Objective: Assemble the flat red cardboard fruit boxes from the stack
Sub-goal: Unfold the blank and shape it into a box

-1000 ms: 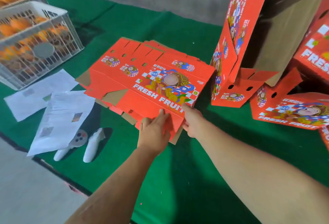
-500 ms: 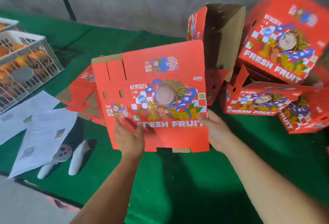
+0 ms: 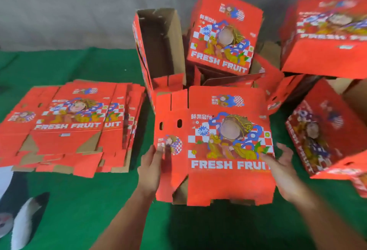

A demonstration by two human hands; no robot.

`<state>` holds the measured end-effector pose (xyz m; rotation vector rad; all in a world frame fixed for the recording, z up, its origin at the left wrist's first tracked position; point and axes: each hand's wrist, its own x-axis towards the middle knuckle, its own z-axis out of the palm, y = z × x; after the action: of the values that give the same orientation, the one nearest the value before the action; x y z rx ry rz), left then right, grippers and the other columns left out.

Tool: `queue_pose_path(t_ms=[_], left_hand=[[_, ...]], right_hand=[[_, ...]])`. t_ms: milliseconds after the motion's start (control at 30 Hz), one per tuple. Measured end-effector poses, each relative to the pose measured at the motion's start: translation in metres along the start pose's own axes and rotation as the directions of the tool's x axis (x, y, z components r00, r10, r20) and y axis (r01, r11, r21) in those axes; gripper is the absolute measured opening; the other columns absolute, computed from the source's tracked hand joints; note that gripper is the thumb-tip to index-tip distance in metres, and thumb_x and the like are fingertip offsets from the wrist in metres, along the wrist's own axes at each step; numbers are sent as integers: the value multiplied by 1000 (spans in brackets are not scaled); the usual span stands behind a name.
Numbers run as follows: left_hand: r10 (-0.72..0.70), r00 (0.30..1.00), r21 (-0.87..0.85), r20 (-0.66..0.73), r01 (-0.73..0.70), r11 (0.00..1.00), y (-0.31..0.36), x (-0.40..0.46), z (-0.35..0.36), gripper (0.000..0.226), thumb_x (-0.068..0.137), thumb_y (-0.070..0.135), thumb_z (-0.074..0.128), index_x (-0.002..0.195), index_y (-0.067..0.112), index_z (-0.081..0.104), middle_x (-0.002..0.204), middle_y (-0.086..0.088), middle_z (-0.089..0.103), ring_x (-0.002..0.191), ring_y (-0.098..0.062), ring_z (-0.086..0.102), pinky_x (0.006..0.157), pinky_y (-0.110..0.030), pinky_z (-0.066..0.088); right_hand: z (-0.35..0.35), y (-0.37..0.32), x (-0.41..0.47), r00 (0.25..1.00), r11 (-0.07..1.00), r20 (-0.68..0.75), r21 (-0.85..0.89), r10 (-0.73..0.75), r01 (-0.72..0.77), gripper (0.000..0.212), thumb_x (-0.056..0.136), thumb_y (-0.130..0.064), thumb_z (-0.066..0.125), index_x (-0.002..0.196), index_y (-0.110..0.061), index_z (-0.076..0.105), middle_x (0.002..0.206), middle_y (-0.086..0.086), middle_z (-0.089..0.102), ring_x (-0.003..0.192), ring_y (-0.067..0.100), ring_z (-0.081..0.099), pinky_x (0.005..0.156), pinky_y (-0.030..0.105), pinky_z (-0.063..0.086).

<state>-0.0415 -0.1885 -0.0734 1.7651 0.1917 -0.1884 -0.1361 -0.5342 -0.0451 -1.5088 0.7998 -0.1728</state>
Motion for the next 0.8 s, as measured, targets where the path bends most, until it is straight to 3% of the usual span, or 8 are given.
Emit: queue_pose_path(t_ms=[100, 200, 300, 367, 467, 633, 733, 800], left_hand=[[-62, 945, -23, 321, 73, 997, 12, -8, 35, 67, 82, 84, 41, 121, 40, 73, 127, 10, 72, 123, -11, 61, 109, -32, 48], [-139, 919, -5, 368, 152, 988, 18, -15, 65, 78, 93, 82, 31, 135, 25, 64, 136, 1, 65, 128, -17, 56, 105, -36, 48], [-231, 929, -10, 289, 244, 970, 28, -14, 71, 70, 98, 78, 25, 104, 24, 71, 86, 9, 73, 81, -14, 65, 62, -28, 51], [-297, 909, 60, 291, 292, 954, 41, -12, 65, 73, 93, 84, 22, 82, 31, 71, 72, 11, 65, 64, -9, 59, 59, -28, 51], [-311, 905, 146, 290, 280, 949, 67, -11, 50, 78, 90, 88, 24, 91, 22, 66, 60, -4, 36, 45, -15, 30, 53, -25, 36], [-121, 978, 234, 171, 79, 969, 106, -9, 24, 78, 96, 81, 30, 64, 14, 57, 48, 1, 53, 47, -18, 44, 52, -28, 36], [36, 990, 336, 134, -79, 939, 115, -9, 12, 80, 94, 82, 28, 80, 16, 70, 77, -1, 71, 74, -21, 63, 67, -34, 45], [131, 989, 185, 65, -141, 973, 118, -10, 15, 55, 98, 71, 41, 92, 22, 64, 81, 7, 71, 75, -11, 66, 65, -29, 47]], right_hand=[[-7, -1, 0, 993, 981, -112, -192, -38, 16, 44, 99, -28, 69, 131, -22, 38, 106, 4, 57, 82, 11, 55, 76, 32, 46], [-17, -10, -4, 985, 947, -87, -299, -147, 115, 33, 99, -33, 68, 130, -23, 60, 102, -6, 65, 86, 3, 59, 73, 12, 44], [-33, -36, -14, 999, 998, -11, 29, -48, 48, 35, 103, -37, 61, 135, -24, 53, 118, 6, 62, 99, 22, 62, 89, 40, 50], [-41, -52, -22, 993, 971, 72, 229, -95, 76, 17, 108, -27, 47, 122, -20, 52, 105, 12, 58, 92, 28, 54, 86, 42, 45], [-40, -68, -36, 974, 966, 167, 231, -153, 112, 44, 112, -43, 28, 133, -27, 63, 128, -11, 71, 118, 11, 63, 103, 42, 41], [-19, -81, -42, 943, 992, 317, 107, -100, 70, 62, 104, -69, 28, 159, -40, 36, 163, -12, 41, 144, 6, 44, 116, 35, 33], [-11, -96, -40, 958, 990, 253, 9, -137, 140, 57, 82, -79, 57, 137, -65, 48, 150, -28, 51, 128, -13, 52, 107, 26, 42], [-9, -105, -40, 961, 999, 272, -19, -44, 51, 56, 67, -87, 56, 119, -67, 59, 135, -22, 64, 110, -6, 66, 89, 35, 55]])
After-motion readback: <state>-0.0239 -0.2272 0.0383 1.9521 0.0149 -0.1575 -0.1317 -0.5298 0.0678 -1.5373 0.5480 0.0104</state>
